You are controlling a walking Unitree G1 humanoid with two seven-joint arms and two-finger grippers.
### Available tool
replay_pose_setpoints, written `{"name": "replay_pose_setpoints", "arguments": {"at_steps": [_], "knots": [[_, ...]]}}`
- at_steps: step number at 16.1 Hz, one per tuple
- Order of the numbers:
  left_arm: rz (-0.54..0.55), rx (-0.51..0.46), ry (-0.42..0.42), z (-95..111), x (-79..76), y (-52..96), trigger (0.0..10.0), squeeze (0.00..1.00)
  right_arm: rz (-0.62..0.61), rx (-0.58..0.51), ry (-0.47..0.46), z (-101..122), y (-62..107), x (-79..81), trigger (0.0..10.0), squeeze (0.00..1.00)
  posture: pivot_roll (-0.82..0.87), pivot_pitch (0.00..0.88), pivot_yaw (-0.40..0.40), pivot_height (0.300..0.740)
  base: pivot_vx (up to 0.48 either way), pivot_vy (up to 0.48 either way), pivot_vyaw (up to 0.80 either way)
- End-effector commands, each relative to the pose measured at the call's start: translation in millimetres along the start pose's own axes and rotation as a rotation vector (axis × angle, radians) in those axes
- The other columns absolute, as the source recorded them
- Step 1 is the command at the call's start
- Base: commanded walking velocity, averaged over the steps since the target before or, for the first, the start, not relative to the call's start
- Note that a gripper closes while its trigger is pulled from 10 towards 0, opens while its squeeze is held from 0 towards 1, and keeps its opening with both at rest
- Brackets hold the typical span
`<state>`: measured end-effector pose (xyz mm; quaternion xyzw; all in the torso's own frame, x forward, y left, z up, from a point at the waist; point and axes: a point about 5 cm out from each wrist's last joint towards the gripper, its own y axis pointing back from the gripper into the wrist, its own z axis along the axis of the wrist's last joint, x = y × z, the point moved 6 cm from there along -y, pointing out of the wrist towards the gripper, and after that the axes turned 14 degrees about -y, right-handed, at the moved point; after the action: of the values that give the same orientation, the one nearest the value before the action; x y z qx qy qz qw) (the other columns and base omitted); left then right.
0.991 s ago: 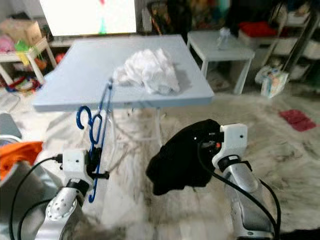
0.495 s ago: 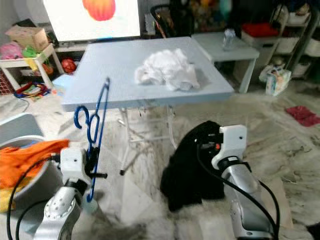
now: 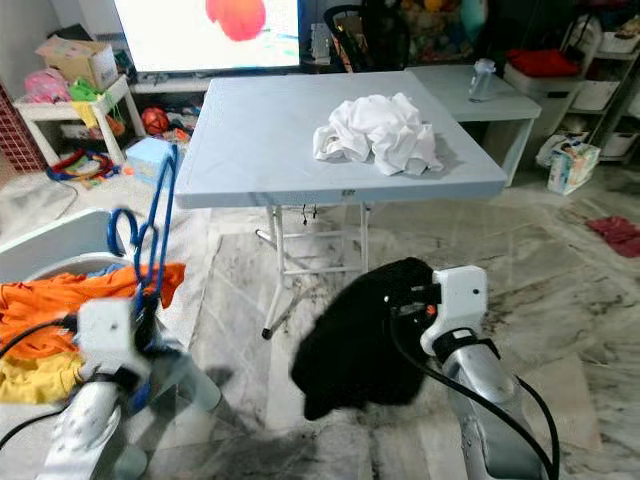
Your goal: Hang hanger
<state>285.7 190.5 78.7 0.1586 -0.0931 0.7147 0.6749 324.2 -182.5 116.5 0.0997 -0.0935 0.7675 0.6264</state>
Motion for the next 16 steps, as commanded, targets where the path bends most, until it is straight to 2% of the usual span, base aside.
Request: {"name": "replay_pose_setpoints", "arguments": {"at_steps": [1, 5, 8, 14, 16], "knots": [[-0.009, -0.028, -0.006, 4.4, -0.3, 0.6, 10.0, 0.0, -0.02, -0.068, -0.009, 15.3, 2.4, -4.2, 10.0, 0.0, 0.04, 0.0, 0.004, 0.74, 0.0, 0.0, 0.0], [-0.082, -0.048, -0.011, 11.4, -13.3, -0.4, 10.0, 0.0, -0.004, -0.093, -0.003, 19.9, -2.2, 3.4, 10.0, 0.0, 0.04, 0.0, 0.011, 0.74, 0.0, 0.0, 0.0], [-0.094, -0.071, 0.022, 18.2, -14.4, 0.6, 10.0, 0.0, 0.007, -0.119, -0.005, 28.3, -5.6, 8.0, 10.0, 0.0, 0.04, 0.0, 0.008, 0.74, 0.0, 0.0, 0.0], [-0.1, -0.07, 0.043, 17.3, -17.6, 3.9, 10.0, 0.0, 0.038, -0.103, 0.008, 25.2, -7.7, 15.2, 10.0, 0.0, 0.04, 0.0, -0.013, 0.74, 0.326, 0.0, 0.0], [-0.121, -0.078, 0.084, 19.2, -23.2, 4.8, 10.0, 0.0, 0.04, -0.11, 0.032, 29.4, -9.5, 14.8, 10.0, 0.0, 0.03, 0.0, -0.014, 0.74, 0.452, 0.0, 0.0]]}}
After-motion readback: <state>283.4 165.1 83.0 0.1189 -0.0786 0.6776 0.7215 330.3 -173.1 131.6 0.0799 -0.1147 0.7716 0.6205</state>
